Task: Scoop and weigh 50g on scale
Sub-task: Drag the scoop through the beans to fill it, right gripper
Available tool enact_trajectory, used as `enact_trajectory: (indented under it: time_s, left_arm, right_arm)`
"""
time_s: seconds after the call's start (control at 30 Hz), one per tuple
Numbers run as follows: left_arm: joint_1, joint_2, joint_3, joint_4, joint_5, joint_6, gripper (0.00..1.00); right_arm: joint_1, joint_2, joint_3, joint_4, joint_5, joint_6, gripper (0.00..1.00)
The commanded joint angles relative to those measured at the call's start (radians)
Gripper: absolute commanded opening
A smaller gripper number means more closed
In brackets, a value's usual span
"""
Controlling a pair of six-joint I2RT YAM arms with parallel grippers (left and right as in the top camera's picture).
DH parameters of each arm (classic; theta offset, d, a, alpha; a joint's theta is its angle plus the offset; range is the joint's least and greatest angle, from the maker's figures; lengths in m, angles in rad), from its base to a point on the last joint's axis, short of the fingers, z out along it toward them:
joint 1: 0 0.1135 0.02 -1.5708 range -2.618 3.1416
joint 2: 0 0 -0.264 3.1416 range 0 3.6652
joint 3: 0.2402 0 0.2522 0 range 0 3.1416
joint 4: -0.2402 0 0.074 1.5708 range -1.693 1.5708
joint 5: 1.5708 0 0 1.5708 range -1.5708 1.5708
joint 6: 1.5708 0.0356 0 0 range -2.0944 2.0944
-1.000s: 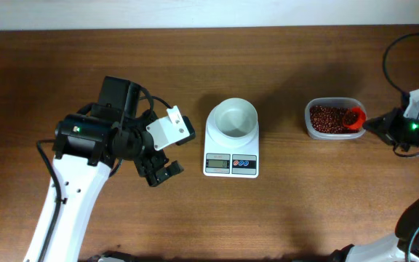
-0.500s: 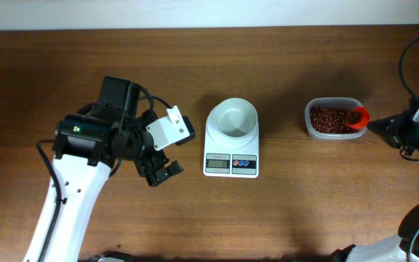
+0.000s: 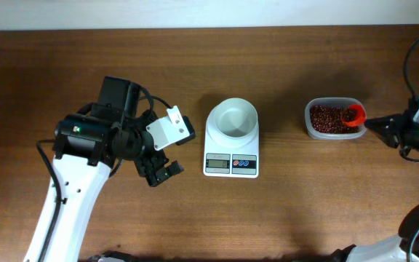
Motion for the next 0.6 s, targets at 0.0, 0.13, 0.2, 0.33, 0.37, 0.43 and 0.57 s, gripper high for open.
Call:
enact_trajectory:
  time_s: [0.0,0.13,0.2,0.33,0.37,0.43,0.57]
  left_arm:
    - [0.004,-0.013,-0.008,0.000,0.004,0.015,0.99]
    - [0.004,-0.013,-0.008,0.000,0.004,0.016,0.99]
    - [0.004,-0.013,-0.008,0.000,0.004,0.015,0.99]
    - [0.004,-0.013,-0.008,0.000,0.004,0.015,0.99]
    - [0.004,-0.013,-0.008,0.000,0.004,0.015,0.99]
    - [0.004,-0.013,-0.008,0.000,0.004,0.016,0.99]
    - [0.004,-0.013,-0.008,0.000,0.004,0.015,0.99]
  right_arm:
    - [-0.005,0.007,0.005,-0.001,-0.104,-0.005,0.04]
    - [0.008,0.007,0.005,-0.005,-0.132,-0.005,0.04]
    - [0.034,0.007,0.005,-0.008,-0.133,-0.005,0.04]
    - [0.093,0.007,0.005,-0.008,-0.136,-0.004,0.04]
    - [0.111,0.007,0.005,-0.008,-0.136,-0.004,0.04]
    - [0.146,0.007,0.005,-0.008,-0.136,-0.004,0.04]
    - [0.230,0.007,0.005,-0.008,-0.169,-0.003,0.04]
